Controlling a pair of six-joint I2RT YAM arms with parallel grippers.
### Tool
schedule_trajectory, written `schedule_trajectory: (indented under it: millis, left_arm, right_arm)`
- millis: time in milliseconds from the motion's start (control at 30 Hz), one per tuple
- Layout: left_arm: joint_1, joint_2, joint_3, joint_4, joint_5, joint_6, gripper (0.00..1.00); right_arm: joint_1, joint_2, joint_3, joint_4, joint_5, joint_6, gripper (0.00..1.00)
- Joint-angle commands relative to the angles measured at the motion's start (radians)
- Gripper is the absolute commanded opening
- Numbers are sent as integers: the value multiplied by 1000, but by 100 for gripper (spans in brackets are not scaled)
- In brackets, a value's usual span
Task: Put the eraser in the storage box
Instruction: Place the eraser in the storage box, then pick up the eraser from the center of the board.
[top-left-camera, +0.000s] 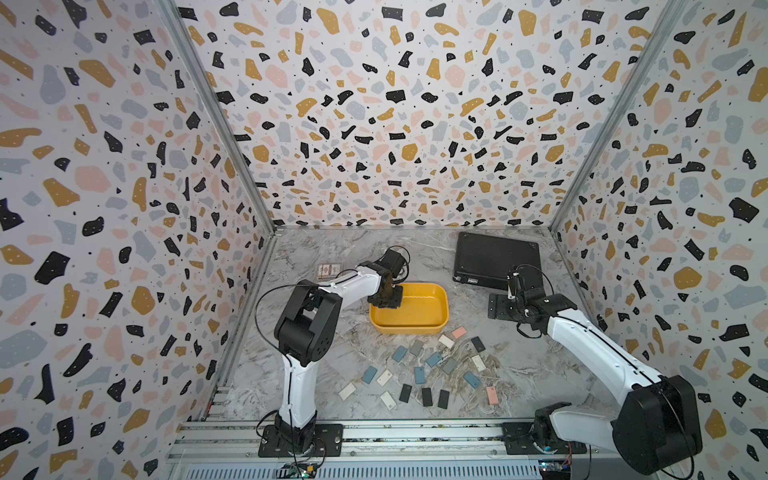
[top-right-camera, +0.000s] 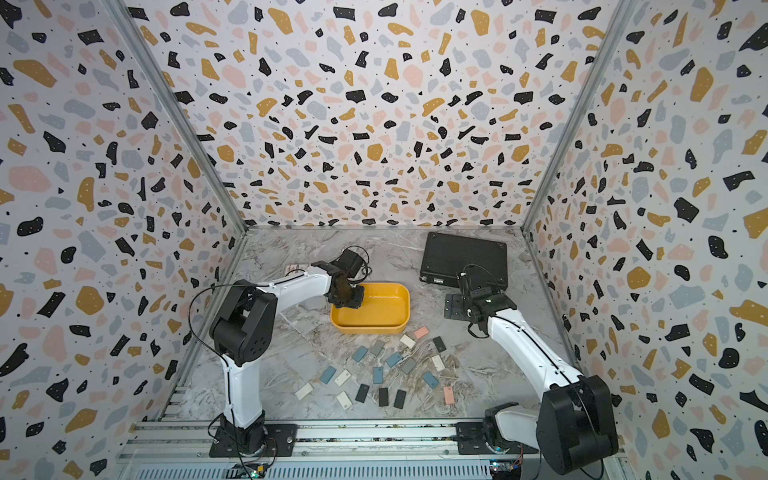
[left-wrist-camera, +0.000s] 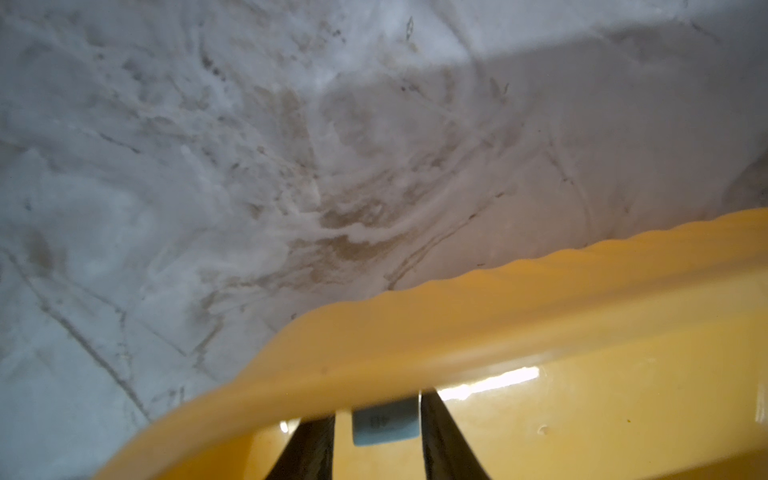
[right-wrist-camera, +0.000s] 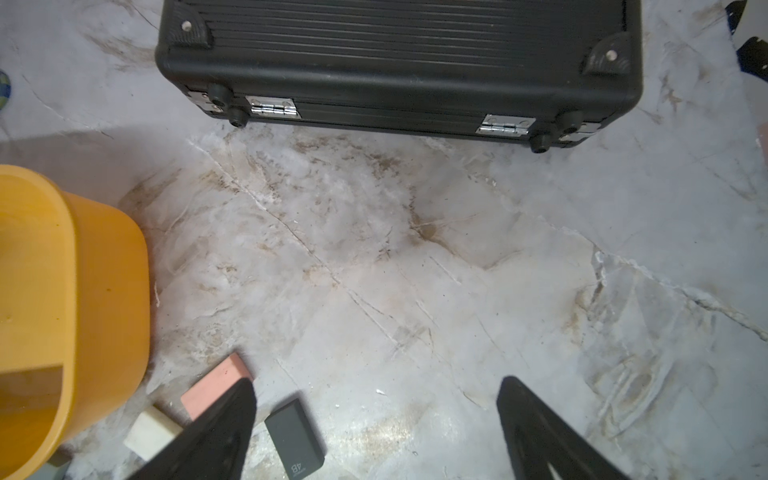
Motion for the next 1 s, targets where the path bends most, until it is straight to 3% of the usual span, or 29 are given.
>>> schedule_trajectory:
  millis: [0, 267, 500, 767, 967]
  left_arm:
    - [4, -13, 29, -24, -3, 5, 41]
    - [-9, -144, 31, -49, -29, 5, 65]
    - [-24, -434, -26, -115, -65, 42, 76]
    - [-66, -806, -305, -248, -72, 78, 82]
    - [-162, -880, -500, -315, -110, -41, 82]
  right_arm:
    - [7, -14, -7, 2, 2, 9, 93]
    - [9, -31, -5, -5, 8, 5, 93]
    - [16, -41, -13, 0, 5, 6, 94]
    - [38, -45, -19, 2, 6, 4, 93]
    - [62, -30, -30, 4, 8, 6, 93]
